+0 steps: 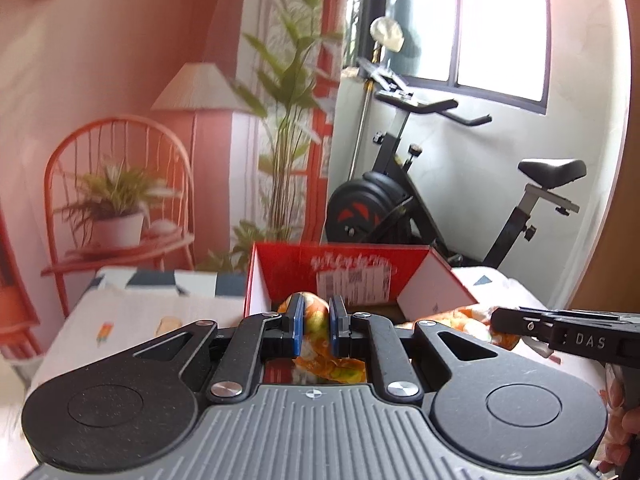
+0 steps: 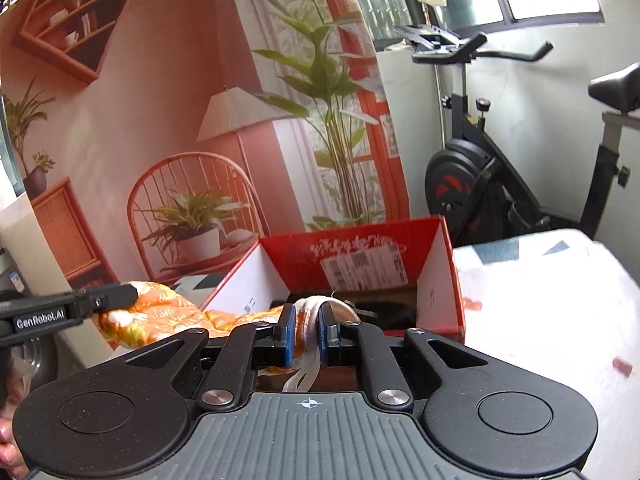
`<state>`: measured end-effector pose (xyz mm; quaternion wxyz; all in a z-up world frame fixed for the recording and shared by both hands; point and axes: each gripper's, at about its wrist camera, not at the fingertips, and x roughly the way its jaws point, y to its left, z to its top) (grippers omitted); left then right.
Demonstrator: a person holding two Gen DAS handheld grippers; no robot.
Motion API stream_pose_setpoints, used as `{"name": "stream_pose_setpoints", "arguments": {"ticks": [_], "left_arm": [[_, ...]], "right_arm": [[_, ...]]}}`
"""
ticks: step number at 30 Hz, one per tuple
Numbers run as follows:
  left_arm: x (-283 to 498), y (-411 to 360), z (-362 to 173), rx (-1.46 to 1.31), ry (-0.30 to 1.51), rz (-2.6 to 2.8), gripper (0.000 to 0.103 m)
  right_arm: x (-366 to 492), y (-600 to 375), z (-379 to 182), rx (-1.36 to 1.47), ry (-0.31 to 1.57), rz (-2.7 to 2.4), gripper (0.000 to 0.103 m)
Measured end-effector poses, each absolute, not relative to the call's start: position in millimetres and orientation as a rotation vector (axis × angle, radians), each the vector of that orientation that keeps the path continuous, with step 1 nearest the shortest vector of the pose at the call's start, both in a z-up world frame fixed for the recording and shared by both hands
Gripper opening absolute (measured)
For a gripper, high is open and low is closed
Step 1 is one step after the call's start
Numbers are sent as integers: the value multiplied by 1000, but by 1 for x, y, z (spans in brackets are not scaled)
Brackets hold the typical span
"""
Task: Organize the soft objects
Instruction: 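Lift the orange floral roll with both grippers toward the red box, then lower the orange floral roll into the red box and open both grippers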
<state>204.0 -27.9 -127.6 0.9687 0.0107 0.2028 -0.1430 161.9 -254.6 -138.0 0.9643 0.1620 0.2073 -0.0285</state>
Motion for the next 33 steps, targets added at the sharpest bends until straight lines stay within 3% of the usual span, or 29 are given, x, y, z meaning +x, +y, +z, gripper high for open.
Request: {"name": "stream_pose_setpoints", "arguments": {"ticks": [18, 33], "left_arm": [[262, -42, -100, -19, 358, -315, 13], [366, -71, -144, 54, 542, -283, 13]], "right_arm": [[211, -289, -104, 304, 339, -53, 10], [339, -311, -157, 191, 587, -84, 10]]}}
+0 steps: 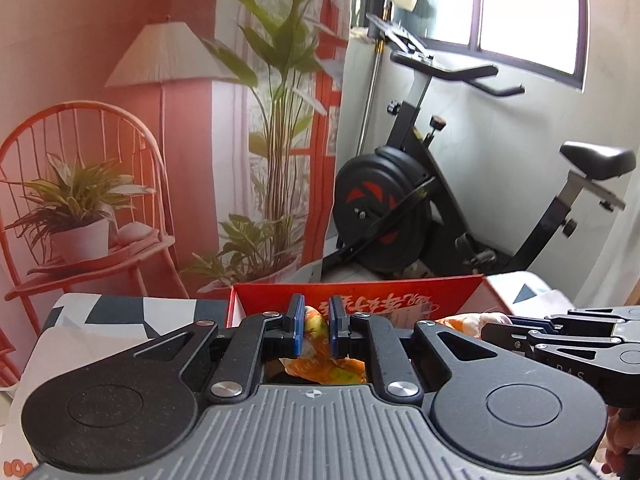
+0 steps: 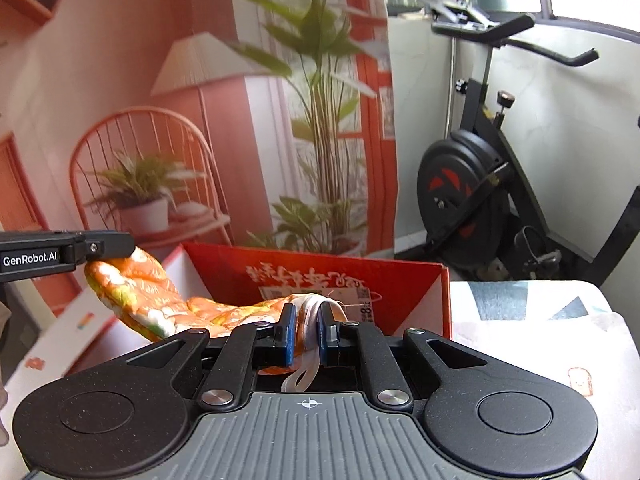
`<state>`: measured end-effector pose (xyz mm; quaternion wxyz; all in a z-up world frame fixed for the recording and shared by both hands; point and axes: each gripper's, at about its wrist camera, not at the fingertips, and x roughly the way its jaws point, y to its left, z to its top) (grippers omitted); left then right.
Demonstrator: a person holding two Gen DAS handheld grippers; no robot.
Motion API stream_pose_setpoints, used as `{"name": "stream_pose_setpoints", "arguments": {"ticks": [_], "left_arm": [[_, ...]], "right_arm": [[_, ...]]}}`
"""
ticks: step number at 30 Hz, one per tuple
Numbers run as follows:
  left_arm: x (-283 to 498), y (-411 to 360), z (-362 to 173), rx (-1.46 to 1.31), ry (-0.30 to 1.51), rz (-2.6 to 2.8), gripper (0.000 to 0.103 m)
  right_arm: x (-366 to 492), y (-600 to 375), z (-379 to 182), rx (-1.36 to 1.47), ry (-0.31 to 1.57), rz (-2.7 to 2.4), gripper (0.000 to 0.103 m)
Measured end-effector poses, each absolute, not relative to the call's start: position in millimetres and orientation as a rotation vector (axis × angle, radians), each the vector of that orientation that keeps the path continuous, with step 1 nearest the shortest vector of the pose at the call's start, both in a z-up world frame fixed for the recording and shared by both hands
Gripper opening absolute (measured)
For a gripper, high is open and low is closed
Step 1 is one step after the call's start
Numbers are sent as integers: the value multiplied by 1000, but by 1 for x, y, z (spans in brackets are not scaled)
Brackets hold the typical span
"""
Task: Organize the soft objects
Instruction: 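Lower the orange floral roll into the red box and open both grippers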
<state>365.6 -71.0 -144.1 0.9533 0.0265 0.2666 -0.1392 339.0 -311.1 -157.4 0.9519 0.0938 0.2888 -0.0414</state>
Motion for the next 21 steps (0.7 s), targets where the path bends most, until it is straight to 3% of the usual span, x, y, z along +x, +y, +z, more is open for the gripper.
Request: {"name": "stream_pose_setpoints", "arguments": {"ticks": [6, 9, 12, 14, 17, 21], "left_arm": [[387, -71, -169, 96, 677, -302, 16], [386, -61, -178, 63, 731, -311, 19], [376, -53, -176, 50, 722, -339, 36], [366, -50, -171, 65, 702, -341, 48], [352, -48, -163, 79, 687, -348, 49], [330, -42, -154, 61, 680, -356, 50]], "right_arm": [[356, -318, -184, 223, 705, -108, 13], [352, -316, -190, 229, 726, -116, 19], [343, -314, -190, 216, 727, -120, 24], [337, -312, -188, 219, 726, -117, 32], [323, -307, -183, 206, 713, -125, 47], [301, -302, -173, 199, 690, -121, 48]]}}
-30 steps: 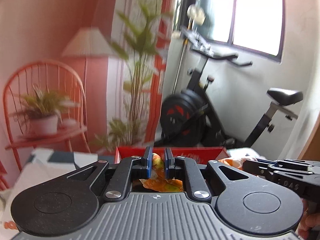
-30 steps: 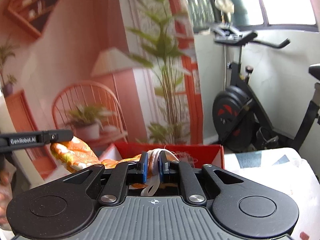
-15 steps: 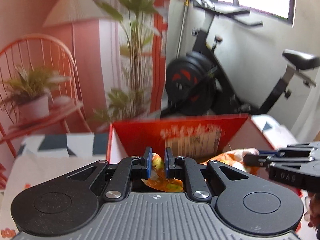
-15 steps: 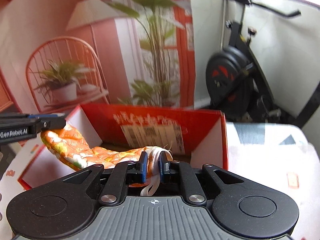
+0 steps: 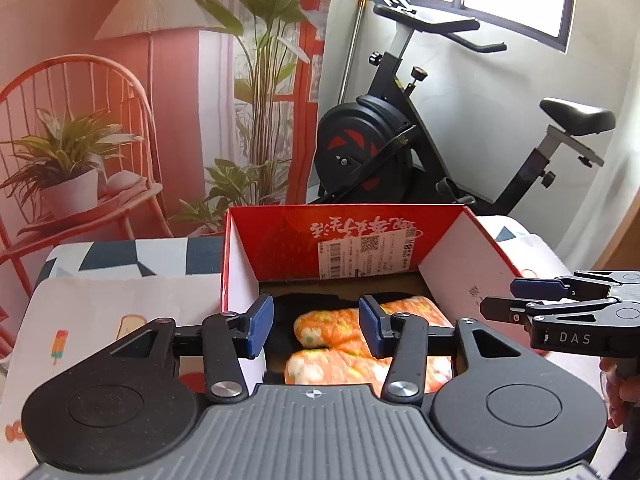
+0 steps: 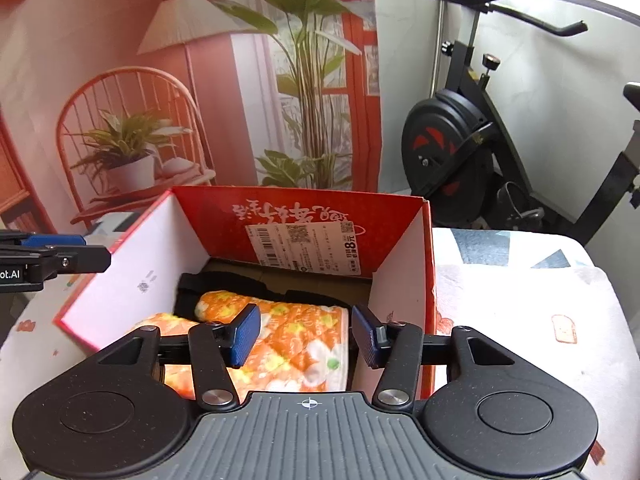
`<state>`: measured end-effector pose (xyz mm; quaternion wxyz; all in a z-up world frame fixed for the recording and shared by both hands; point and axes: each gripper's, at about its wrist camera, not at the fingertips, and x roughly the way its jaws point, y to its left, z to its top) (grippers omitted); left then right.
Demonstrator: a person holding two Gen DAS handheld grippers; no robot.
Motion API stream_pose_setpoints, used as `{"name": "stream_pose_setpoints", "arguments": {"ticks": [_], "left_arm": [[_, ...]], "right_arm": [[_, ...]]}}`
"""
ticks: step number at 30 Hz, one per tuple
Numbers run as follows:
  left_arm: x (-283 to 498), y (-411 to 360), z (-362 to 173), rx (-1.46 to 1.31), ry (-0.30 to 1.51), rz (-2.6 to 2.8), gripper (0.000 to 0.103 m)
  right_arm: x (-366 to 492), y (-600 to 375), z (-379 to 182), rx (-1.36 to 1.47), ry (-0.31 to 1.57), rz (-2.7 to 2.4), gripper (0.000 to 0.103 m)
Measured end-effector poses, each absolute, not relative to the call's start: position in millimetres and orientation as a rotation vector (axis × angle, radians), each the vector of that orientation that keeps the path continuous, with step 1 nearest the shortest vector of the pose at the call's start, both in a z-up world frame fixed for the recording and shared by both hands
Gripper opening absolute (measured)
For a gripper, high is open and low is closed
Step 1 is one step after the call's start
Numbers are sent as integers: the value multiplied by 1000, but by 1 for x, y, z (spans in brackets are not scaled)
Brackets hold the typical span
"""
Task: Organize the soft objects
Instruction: 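Lower the orange floral roll into the red box and open both grippers, then move both grippers down to the clear plastic bag beside the box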
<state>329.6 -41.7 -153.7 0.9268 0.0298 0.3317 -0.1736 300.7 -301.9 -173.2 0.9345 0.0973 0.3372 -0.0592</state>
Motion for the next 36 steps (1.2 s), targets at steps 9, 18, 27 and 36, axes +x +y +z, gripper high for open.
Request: {"name": "stream_pose_setpoints", "arguments": {"ticks": [9, 18, 27, 36], "left_arm": [[265, -24, -153, 25, 672, -367, 50], [229, -19, -176, 46, 689, -347, 51], [220, -17, -201, 41, 760, -330, 52], [213, -15, -220, 22, 818, -316, 56]], "right_arm": [[230, -278, -160, 211, 587, -98, 55], [178, -268, -194, 240, 619, -133, 55], [158, -256, -230, 234, 707, -143, 55], [150, -250, -237, 221, 729, -155, 64]]}}
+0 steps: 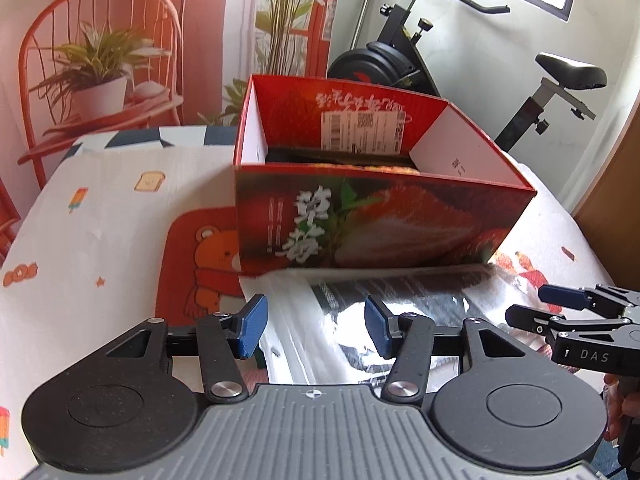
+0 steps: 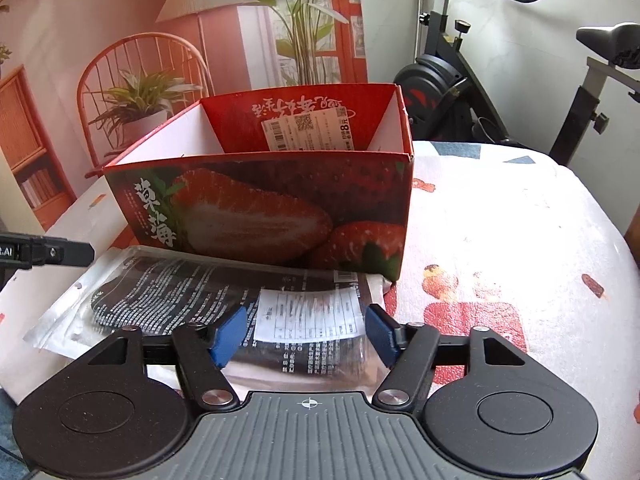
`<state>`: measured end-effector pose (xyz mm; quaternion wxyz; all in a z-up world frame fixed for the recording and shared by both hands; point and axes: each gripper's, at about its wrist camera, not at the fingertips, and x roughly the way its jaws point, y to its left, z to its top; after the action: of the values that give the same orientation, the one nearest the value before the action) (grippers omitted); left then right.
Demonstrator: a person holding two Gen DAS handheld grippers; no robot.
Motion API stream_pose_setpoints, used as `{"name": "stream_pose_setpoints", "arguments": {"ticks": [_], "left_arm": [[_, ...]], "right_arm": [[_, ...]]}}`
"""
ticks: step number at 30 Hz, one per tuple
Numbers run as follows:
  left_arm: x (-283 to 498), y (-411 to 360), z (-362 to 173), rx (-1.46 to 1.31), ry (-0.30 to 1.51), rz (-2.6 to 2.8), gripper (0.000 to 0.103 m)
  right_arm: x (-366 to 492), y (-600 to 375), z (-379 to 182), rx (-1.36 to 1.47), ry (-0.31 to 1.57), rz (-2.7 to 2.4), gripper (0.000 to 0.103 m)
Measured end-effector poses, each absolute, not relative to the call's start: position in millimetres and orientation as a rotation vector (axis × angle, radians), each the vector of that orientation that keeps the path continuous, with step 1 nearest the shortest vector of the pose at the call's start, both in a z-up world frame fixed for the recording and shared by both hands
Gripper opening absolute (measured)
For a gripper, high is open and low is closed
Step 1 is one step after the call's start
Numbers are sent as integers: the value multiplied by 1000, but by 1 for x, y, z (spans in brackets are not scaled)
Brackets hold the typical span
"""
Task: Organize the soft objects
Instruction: 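Move both grippers down to the clear plastic bag beside the box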
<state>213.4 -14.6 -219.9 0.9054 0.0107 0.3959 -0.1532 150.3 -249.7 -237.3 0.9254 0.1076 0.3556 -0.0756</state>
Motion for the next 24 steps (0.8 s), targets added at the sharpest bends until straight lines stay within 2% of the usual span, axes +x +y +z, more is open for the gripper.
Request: {"name": "stream_pose_setpoints", "arguments": {"ticks": [2, 16, 18, 20, 22, 24], "left_arm": [[213, -14, -225, 18, 832, -317, 57], [210, -22, -245, 7, 870, -353, 56], [209, -23, -245, 14, 861, -352, 51], [209, -24, -246, 24, 854, -349, 34], [210, -24, -245, 27, 851, -349, 29], [212, -23, -245, 23, 854, -346, 28]], "right_arm": [[150, -248, -239, 216, 737, -155, 69], [153, -246, -251, 187, 778, -136, 73], [154, -246, -251, 185, 783, -132, 74], [155, -246, -252, 181, 788, -128, 74], [157, -246, -253, 180, 791, -123, 74], [158, -245, -252, 176, 791, -118, 74]]}}
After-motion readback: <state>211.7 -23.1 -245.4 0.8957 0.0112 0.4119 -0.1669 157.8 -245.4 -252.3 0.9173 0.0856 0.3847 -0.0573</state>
